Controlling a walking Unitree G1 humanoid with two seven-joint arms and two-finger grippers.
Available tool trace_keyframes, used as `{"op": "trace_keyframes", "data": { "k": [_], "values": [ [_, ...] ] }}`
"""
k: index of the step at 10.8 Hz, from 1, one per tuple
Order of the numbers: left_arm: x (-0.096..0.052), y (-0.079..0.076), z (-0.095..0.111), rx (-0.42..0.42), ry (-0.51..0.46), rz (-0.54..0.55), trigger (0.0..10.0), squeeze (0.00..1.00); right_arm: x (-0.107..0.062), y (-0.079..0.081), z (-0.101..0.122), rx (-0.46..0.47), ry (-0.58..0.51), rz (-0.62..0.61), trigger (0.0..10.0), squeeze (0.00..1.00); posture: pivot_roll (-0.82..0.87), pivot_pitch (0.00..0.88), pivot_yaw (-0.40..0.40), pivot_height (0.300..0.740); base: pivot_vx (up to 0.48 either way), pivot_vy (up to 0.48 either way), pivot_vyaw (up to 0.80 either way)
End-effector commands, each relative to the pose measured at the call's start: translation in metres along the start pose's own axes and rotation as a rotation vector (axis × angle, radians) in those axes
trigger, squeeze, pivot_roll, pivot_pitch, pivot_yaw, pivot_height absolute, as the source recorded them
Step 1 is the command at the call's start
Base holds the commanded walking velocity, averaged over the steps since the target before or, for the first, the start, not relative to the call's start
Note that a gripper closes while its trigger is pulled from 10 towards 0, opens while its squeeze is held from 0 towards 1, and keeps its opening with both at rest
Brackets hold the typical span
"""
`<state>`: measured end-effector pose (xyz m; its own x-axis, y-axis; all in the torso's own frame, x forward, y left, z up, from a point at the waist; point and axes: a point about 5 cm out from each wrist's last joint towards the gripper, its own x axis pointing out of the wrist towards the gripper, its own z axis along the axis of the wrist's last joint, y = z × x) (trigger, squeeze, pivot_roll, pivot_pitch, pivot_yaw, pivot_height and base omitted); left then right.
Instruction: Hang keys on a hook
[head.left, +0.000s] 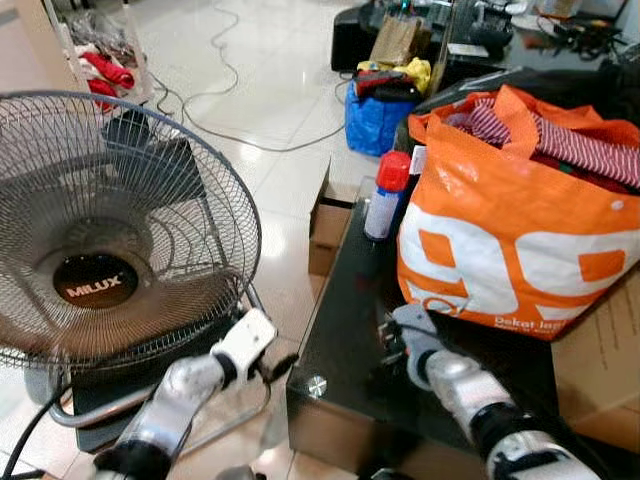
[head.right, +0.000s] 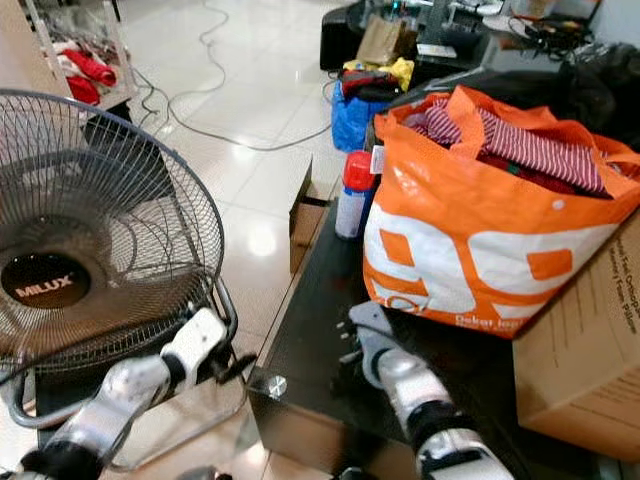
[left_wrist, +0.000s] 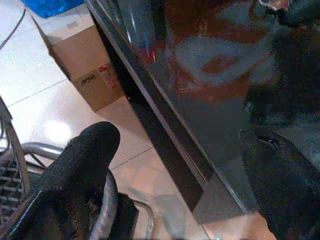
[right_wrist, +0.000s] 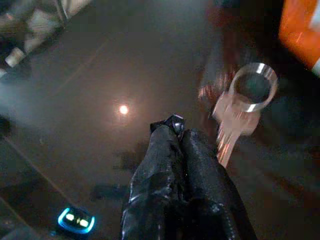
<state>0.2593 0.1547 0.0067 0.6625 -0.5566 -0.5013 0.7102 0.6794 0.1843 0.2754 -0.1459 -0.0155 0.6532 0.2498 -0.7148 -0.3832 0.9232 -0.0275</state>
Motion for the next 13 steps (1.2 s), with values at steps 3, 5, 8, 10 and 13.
{"op": "trace_keyframes", "data": {
  "k": [3, 5, 8, 10, 13],
  "values": [
    [-0.031, 0.015, 0.048, -0.072, -0.249, -0.003, 10.0, 0.0, -0.036, -0.014, 0.041, 0.268, -0.257, 0.176, 3.8, 0.0, 0.03, 0.0, -0.042, 0.74, 0.0, 0.0, 0.0],
    [-0.073, 0.023, 0.104, -0.042, -0.425, 0.045, 10.0, 0.0, -0.075, -0.035, 0.073, 0.46, -0.465, 0.203, 0.0, 0.0, 0.0, 0.0, -0.029, 0.74, 0.0, 0.0, 0.0],
    [-0.053, 0.012, 0.148, -0.052, -0.515, 0.064, 10.0, 0.23, -0.107, -0.037, 0.097, 0.558, -0.594, 0.208, 0.0, 0.0, -0.02, 0.0, -0.014, 0.74, 0.0, 0.0, 0.0],
    [-0.047, 0.008, 0.161, -0.121, -0.558, -0.01, 10.0, 1.0, -0.112, -0.023, 0.106, 0.559, -0.609, 0.251, 0.0, 0.0, -0.03, 0.0, -0.007, 0.74, 0.0, 0.0, 0.0],
    [-0.039, 0.008, 0.163, -0.144, -0.531, -0.019, 10.0, 1.0, -0.121, -0.01, 0.115, 0.535, -0.608, 0.299, 0.0, 0.0, -0.02, 0.0, -0.011, 0.74, 0.0, 0.0, 0.0]
  ]
}}
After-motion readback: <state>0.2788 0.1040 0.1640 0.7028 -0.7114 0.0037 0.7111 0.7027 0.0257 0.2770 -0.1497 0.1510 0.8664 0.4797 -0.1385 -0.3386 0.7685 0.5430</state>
